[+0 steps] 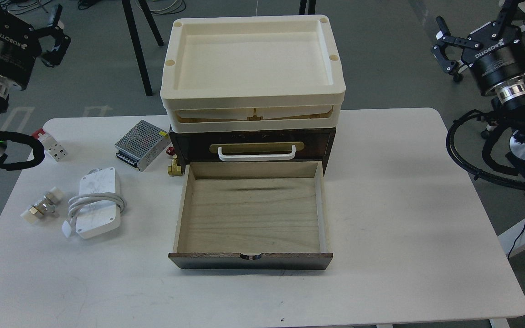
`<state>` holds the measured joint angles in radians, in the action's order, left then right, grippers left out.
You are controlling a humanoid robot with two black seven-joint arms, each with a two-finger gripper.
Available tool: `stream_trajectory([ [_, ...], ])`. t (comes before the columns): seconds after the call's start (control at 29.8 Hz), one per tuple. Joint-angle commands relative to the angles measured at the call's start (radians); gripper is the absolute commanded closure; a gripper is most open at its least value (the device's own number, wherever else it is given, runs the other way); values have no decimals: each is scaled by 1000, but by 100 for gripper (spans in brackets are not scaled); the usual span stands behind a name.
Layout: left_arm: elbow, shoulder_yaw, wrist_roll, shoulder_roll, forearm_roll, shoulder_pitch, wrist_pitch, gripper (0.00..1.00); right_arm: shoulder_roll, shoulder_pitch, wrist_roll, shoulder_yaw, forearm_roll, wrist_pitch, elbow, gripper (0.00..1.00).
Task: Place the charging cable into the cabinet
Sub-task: 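Move the left gripper toward the white charger and cable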
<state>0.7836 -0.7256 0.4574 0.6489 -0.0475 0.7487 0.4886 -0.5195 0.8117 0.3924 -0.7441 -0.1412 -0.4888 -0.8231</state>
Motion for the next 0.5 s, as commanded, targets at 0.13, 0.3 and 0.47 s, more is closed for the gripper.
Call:
stream_trajectory([
  [0.13, -47, -18, 10, -15, -20, -19, 0, 0, 21, -6, 3, -32, -5, 0, -4, 0],
  [0.3, -226, -32, 12, -46, -84, -46, 0, 0, 21, -6, 3, -84, -5, 0, -4, 0],
  [0.47, -178, -118, 31, -130, -141, -63, 0, 0, 21, -6, 3, -84, -5, 0, -4, 0],
])
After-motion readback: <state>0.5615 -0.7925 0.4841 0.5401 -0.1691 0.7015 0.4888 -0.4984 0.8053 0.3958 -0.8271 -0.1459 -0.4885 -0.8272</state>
